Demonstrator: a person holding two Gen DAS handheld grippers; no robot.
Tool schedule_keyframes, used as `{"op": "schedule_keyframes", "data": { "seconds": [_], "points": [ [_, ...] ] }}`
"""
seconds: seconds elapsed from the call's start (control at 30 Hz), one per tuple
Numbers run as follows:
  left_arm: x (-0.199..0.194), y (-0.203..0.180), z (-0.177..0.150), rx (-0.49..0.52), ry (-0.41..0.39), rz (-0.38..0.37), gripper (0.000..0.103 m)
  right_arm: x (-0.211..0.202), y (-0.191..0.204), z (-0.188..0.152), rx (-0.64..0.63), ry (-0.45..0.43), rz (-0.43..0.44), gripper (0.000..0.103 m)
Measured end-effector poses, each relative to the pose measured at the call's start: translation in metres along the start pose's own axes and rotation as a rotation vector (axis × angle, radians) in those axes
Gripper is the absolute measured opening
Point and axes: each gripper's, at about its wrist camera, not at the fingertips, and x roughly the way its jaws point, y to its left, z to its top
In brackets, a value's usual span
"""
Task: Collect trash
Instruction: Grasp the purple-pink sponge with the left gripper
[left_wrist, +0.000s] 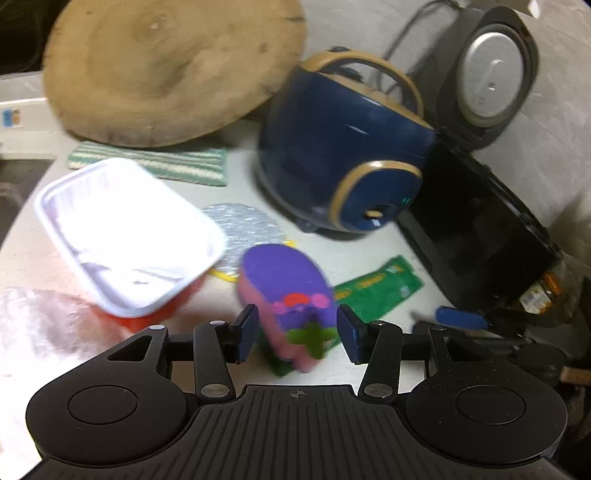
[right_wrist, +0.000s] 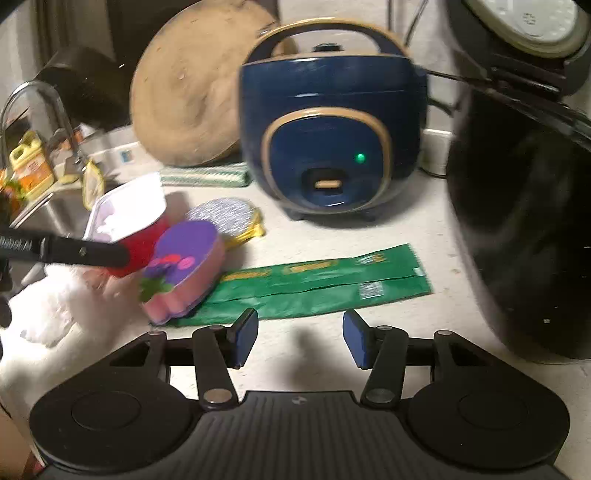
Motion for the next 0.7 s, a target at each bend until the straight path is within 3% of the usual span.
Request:
{"op": "schedule_keyframes", "data": {
  "seconds": [0.1,0.23,0.37,0.47,0.6,0.7],
  "points": [
    [0.006,-0.019,0.003,0.063,0.008,-0.033,0.052,0.002,-0.011,0.003,0.046,0.003,-0.025,0.057],
    [0.030,-0.064,0.018,0.276,0.031,-0.048,0.052,0.006,-0.012,0.002,0.049,0.004,-0.048,0.061],
    [0.071,-0.091,0.026,0.479,0.129,-0.023,0.053,0.003,-0.012,-0.005,0.035,0.007,-0.066,0.067],
    [0.074,-0.073,0.035,0.378,0.117,0.015,0.051,0.001,-0.018,-0.010,0.056,0.008,-0.071,0.072],
    [0.046,-0.036,0.038,0.141,-0.024,0.134,0.051,0.009,-0.021,-0.005,0.110,0.005,-0.073,0.077],
    [0.025,-0.027,0.026,0.055,-0.103,0.203,0.051,0.025,-0.013,0.009,0.153,-0.003,-0.087,0.077]
  ]
}}
